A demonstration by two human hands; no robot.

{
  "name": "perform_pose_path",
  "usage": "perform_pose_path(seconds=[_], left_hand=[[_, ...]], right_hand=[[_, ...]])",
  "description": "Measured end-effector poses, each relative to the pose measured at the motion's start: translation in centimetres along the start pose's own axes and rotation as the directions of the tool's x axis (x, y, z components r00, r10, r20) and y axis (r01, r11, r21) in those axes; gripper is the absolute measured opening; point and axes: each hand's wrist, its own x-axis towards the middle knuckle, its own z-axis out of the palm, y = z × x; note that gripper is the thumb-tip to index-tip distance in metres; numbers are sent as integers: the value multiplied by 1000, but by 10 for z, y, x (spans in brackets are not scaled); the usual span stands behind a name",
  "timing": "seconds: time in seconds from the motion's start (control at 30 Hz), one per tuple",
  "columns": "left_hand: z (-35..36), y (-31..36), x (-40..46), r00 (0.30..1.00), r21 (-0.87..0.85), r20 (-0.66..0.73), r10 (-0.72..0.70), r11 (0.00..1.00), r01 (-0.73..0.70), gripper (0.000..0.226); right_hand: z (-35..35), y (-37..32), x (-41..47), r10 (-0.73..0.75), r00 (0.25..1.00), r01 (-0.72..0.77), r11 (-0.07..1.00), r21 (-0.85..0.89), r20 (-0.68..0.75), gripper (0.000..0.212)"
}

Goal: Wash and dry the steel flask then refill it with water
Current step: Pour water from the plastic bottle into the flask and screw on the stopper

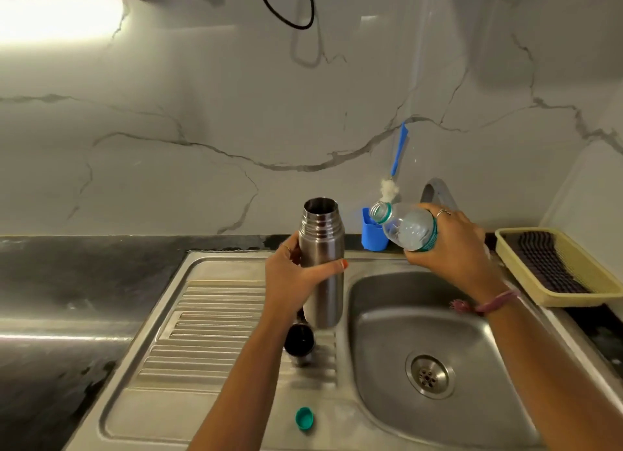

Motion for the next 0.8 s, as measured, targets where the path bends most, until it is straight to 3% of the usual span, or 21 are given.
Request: perform_pose_path(seconds=[0.2, 0.43, 0.8], left_hand=[[-48, 1, 14, 998, 26, -69, -2, 1000, 4, 55], [-80, -24, 25, 983, 35, -174, -52, 998, 59, 52], [-92, -86, 29, 947, 13, -274, -167, 984, 177, 59]], right_hand=[[39, -2, -17, 87, 991, -106, 971, 216, 98, 63], [69, -1, -30, 94, 991, -127, 896, 425, 98, 70], [89, 12, -48, 147, 987, -159, 884, 440, 62, 81]])
